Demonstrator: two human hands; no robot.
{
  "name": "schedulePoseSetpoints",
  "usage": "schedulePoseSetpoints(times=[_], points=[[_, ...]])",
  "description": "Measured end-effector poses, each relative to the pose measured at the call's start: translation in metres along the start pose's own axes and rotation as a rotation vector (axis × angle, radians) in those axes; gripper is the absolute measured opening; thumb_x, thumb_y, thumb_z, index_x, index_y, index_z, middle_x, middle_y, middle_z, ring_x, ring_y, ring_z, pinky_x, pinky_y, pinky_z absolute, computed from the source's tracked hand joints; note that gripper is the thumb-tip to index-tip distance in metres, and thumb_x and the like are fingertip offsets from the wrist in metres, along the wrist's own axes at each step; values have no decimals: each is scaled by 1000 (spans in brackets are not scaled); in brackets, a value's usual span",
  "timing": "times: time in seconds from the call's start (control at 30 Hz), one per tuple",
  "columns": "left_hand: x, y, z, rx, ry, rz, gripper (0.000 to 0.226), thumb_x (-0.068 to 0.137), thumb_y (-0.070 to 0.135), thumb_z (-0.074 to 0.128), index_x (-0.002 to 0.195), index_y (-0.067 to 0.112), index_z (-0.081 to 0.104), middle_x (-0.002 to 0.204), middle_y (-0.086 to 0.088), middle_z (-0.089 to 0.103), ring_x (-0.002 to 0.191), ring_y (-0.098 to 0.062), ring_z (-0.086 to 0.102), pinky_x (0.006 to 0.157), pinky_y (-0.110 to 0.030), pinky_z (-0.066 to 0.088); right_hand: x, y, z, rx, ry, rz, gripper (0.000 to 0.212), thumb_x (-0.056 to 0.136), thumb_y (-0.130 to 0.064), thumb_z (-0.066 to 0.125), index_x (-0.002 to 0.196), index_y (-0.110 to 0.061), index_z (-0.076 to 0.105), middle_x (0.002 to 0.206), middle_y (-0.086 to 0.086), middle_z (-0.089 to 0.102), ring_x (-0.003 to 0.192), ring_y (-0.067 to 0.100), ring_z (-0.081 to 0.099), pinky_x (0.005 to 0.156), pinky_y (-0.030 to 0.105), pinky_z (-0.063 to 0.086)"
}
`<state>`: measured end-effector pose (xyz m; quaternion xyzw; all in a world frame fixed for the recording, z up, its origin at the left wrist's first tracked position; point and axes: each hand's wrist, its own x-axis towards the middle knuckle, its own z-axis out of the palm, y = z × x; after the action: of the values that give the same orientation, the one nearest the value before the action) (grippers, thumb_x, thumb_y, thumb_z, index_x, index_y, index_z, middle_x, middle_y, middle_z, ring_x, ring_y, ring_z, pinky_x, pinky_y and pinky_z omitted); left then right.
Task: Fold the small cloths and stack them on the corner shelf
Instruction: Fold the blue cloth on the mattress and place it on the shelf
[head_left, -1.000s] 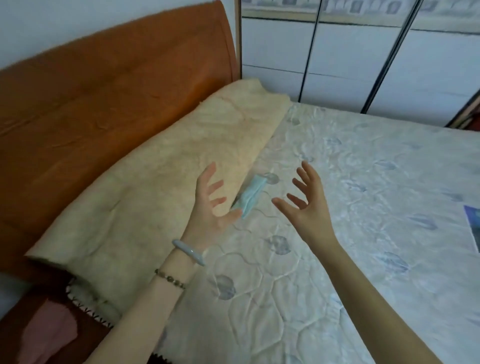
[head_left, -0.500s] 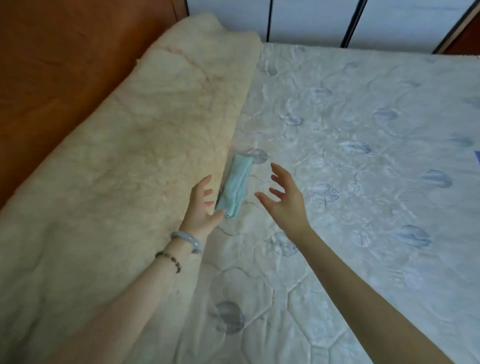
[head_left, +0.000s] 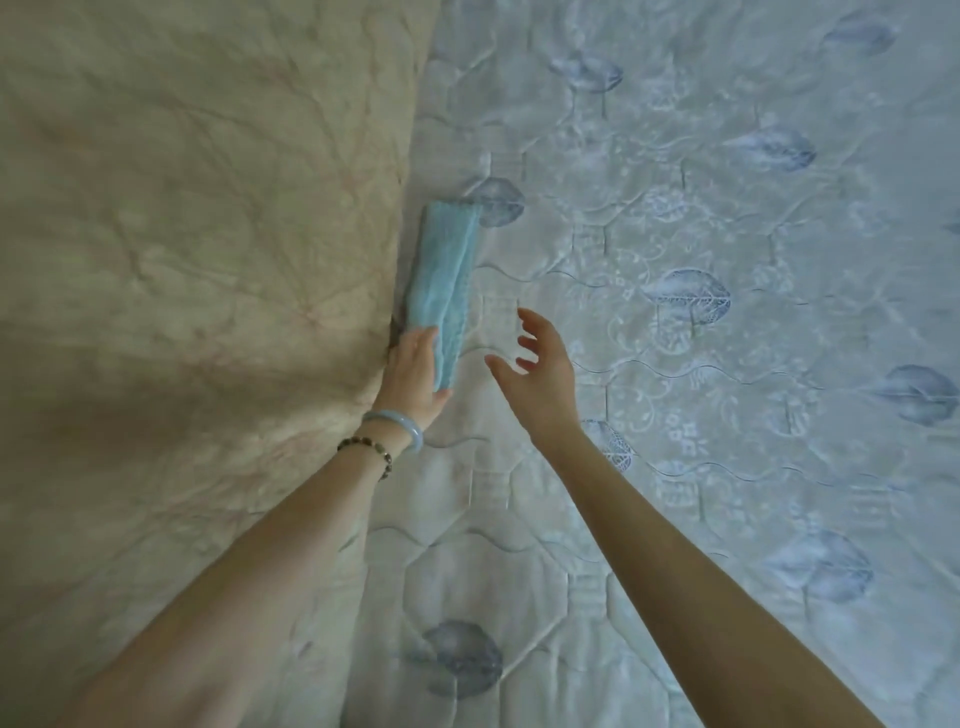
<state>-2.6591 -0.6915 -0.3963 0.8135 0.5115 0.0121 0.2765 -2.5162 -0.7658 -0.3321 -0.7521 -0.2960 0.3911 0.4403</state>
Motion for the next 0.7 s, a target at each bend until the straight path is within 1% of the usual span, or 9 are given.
schedulePoseSetpoints(times=[0.1,0.2,0.27,0.33,0.43,0.53,0.57,0.63,0.7], points=[[12,-7,12,127,34,32,77,66,11,79,132,1,41,130,-20,44,116,-37,47,100,-41,39,8,19,4,-15,5,30,60,82,-12,70,136,-20,45,136,-2,48,114,10,50,95,24,47],[17,-12,15,178,123,4,50,75,-2,63,121,1,46,120,-21,47,105,-38,52,91,-40,42,9,30,5,-21,10,60,60,83,-13,70,136,-21,44,135,-3,48,112,8,51,93,23,48],[19,-14,12,48,179,-53,35,77,-7,55,111,1,48,112,-20,52,98,-38,55,85,-43,43,7,33,5,-20,3,81,57,83,-13,70,134,-21,46,133,-2,49,111,8,51,89,20,47],[16,-14,7,-128,202,-105,32,78,-6,53,109,2,49,107,-16,56,94,-33,56,83,-42,45,2,35,2,-10,4,89,54,83,-11,70,132,-20,49,130,-1,51,109,9,51,87,19,46],[-4,-5,1,-340,200,-99,33,78,-5,54,109,4,48,101,-6,53,90,-20,53,81,-30,43,-8,34,-6,16,7,106,51,83,-11,70,130,-18,52,128,-1,53,110,11,52,86,18,45],[-34,7,2,-456,148,-77,36,79,-8,52,110,8,47,100,2,52,87,-7,51,76,-16,39,-24,35,-18,32,15,122,48,83,-12,70,127,-18,53,126,-2,56,111,10,54,87,18,45],[-43,12,3,-509,149,-91,36,79,-9,52,109,10,47,99,3,53,86,-5,52,76,-15,39,-30,36,-22,40,16,126,47,83,-12,70,127,-18,54,125,-3,56,110,10,54,87,18,45],[-61,26,8,-687,176,-119,37,78,-15,50,105,10,45,94,3,54,84,-6,55,78,-18,41,-44,40,-32,55,9,139,45,84,-11,69,126,-16,54,123,-3,57,110,10,55,90,20,46],[-82,44,17,-884,185,-189,39,79,-21,48,105,6,41,93,0,55,81,-1,58,73,-19,46,-61,47,-43,56,6,157,44,85,-10,68,126,-15,54,120,-5,57,109,10,55,91,21,46]])
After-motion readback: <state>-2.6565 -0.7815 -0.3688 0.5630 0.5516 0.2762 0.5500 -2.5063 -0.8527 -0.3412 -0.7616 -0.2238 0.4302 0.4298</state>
